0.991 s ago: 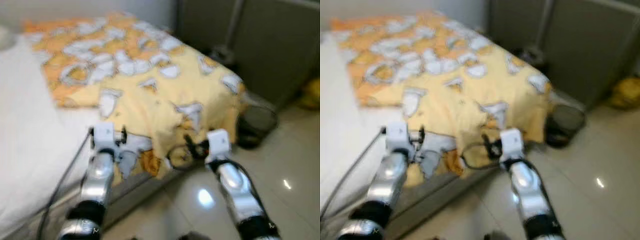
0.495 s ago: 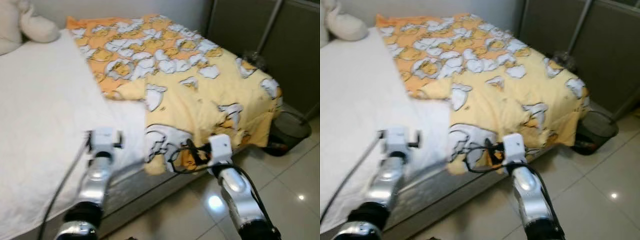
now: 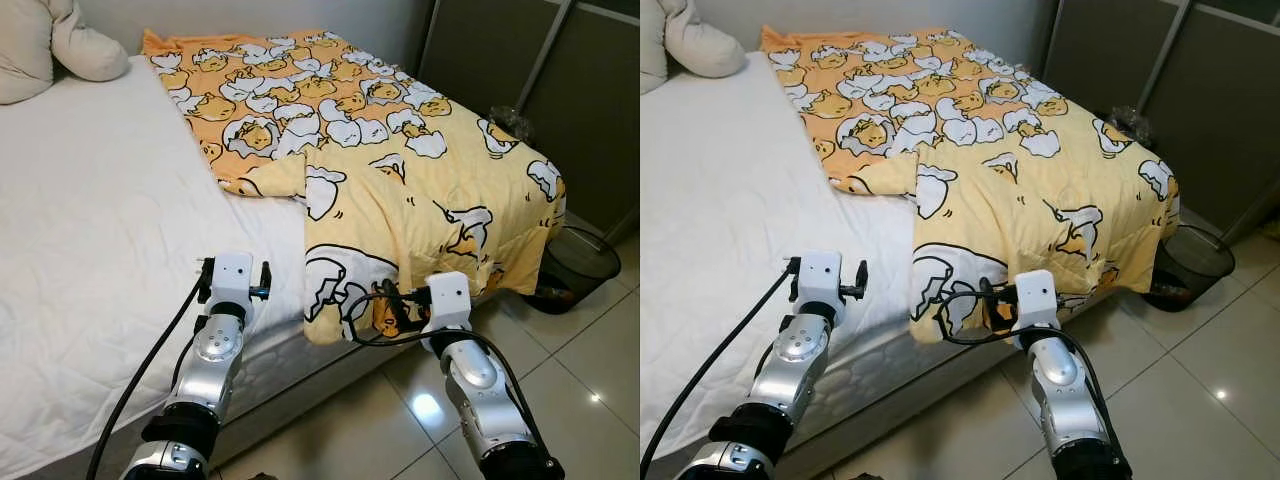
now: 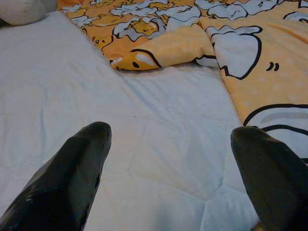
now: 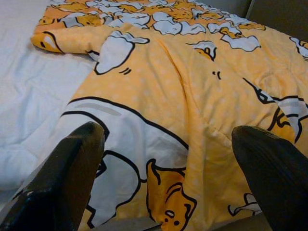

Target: Clean up the room

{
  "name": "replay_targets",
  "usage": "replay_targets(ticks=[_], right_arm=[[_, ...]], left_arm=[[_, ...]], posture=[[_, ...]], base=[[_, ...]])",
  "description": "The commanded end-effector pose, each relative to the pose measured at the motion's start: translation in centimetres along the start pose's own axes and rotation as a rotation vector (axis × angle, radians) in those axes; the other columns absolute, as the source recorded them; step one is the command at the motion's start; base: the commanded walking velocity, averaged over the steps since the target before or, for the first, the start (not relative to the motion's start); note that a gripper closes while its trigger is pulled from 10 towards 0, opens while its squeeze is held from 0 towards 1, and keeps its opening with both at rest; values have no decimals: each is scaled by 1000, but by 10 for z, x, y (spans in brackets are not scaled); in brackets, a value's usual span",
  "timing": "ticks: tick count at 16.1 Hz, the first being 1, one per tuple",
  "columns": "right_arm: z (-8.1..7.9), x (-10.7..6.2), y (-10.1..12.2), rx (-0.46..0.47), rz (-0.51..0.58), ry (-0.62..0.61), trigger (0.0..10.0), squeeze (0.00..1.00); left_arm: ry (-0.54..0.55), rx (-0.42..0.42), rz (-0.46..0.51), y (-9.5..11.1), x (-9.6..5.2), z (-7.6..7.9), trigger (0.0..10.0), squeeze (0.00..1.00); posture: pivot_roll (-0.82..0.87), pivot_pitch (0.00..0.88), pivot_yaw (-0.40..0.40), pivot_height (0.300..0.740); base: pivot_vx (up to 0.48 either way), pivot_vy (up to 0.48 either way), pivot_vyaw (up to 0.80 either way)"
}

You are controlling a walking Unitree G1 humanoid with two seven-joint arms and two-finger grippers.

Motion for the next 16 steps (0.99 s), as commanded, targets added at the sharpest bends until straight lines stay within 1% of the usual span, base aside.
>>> replay_targets(ticks=[1,2,5,9,11,13,15,16], right_arm=[[4,2,5,-7,6,-20,10000,0],[5,3,6,-10,13,-25,10000,0],[2,3,8,-12,28,-9,10000,0],[-4,1,10,-11,46,10,10000,0],[-3,-1,7,-18,22,9,10000,0],[-2,-1,5,-9,10,9,10000,0],[-1,-3,4,-13,17,10,10000,0],[-2,-3,3,-19,6,14,10000,0]], left_arm=[[-16,12,38,9,2,3,10000,0],[-18,10,38,9,2,3,10000,0],[-91,-11,86,15,0,10,10000,0],[-106,-23,80,16,1,16,10000,0],[-117,-34,85,17,1,17,10000,0],[-102,-24,91,18,1,16,10000,0],[-32,16,25,10,5,9,10000,0],[-14,26,1,6,5,5,10000,0]], posture=[[-16,0,20,740],[-16,0,21,740],[-16,0,22,740],[-21,0,27,740],[-25,0,27,740],[-26,0,27,740],[-27,0,25,740],[-28,0,24,740]], base=[[0,0,0],[0,0,0],[0,0,0],[388,-274,0],[422,0,0],[457,0,-716],[0,0,-606],[0,0,0]])
Point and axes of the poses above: a point about 5 cm out from each wrist's last joint towards the gripper, its own x axis pointing out of the wrist towards the gripper, its own y axis along the axis of the wrist's last joint, z = x × y, the point moved 1 cm from there along x, pointing out of the wrist towards the gripper, and after that the axes turned 4 degrees about x, right-handed, at the moved point
